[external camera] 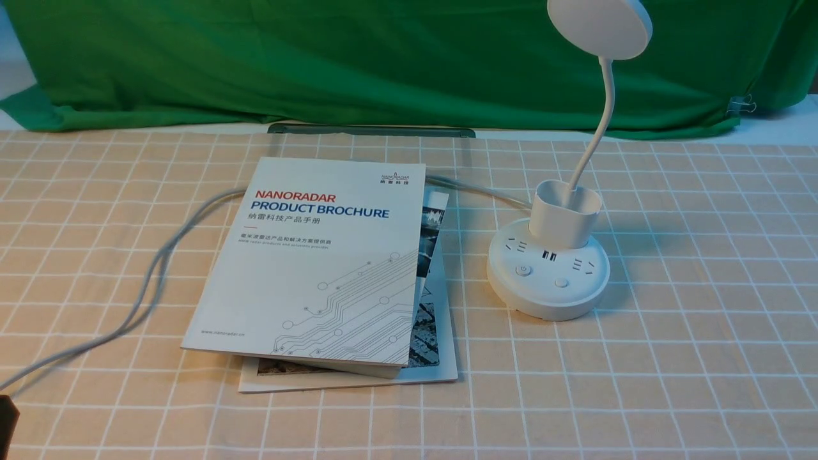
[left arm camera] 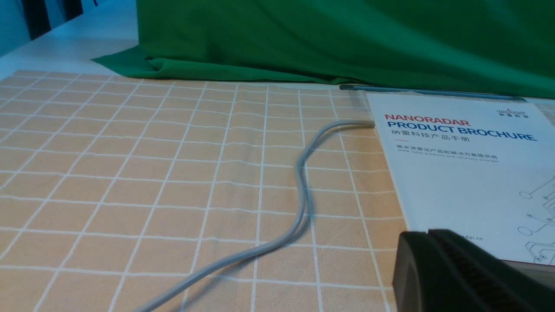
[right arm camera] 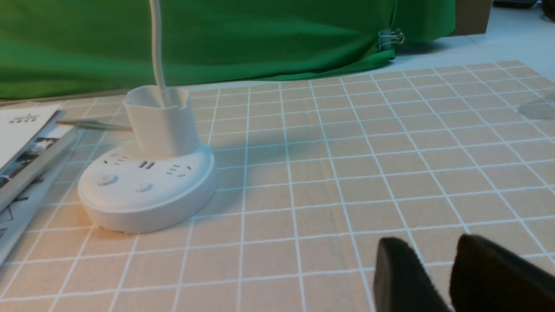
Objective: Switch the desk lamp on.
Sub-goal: Use the right arm to press the button switch on the lamp holder
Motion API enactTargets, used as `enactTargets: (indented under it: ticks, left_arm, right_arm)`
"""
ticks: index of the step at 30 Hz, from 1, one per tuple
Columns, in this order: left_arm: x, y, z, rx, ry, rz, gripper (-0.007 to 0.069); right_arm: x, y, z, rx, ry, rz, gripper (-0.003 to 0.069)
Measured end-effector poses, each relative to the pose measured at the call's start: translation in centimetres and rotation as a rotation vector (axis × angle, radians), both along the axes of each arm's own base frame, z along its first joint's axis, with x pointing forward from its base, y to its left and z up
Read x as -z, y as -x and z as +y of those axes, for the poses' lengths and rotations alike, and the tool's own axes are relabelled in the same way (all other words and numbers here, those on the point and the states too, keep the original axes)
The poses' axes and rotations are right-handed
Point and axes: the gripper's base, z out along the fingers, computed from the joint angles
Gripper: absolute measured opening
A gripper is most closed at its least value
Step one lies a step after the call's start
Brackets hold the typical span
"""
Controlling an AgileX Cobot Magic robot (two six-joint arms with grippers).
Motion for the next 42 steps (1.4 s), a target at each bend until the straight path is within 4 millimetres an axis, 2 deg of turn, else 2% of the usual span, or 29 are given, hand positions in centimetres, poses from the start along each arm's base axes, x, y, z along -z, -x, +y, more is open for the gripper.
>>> enactTargets:
  ticks: [36, 38, 40, 42]
  left_arm:
    - [0.00, 0.00, 0.00, 0.000, 0.000, 0.000, 0.0021]
    - [0.00, 0.00, 0.00, 0.000, 0.000, 0.000, 0.0021]
    - [0.00, 0.00, 0.00, 0.000, 0.000, 0.000, 0.0021]
    - [0.00, 0.00, 0.00, 0.000, 0.000, 0.000, 0.0021]
  right_arm:
    - [0.00, 0.00, 0.00, 0.000, -0.003, 0.000, 0.0241]
    - [-0.02, 0.00, 0.02, 0.007, -0.057, -0.002, 0.0241]
    - [-0.13, -0.02, 0.10, 0.017, -0.191, -0.011, 0.0241]
    - [-0.37, -0.05, 0.24, 0.036, -0.461, -0.030, 0.0241]
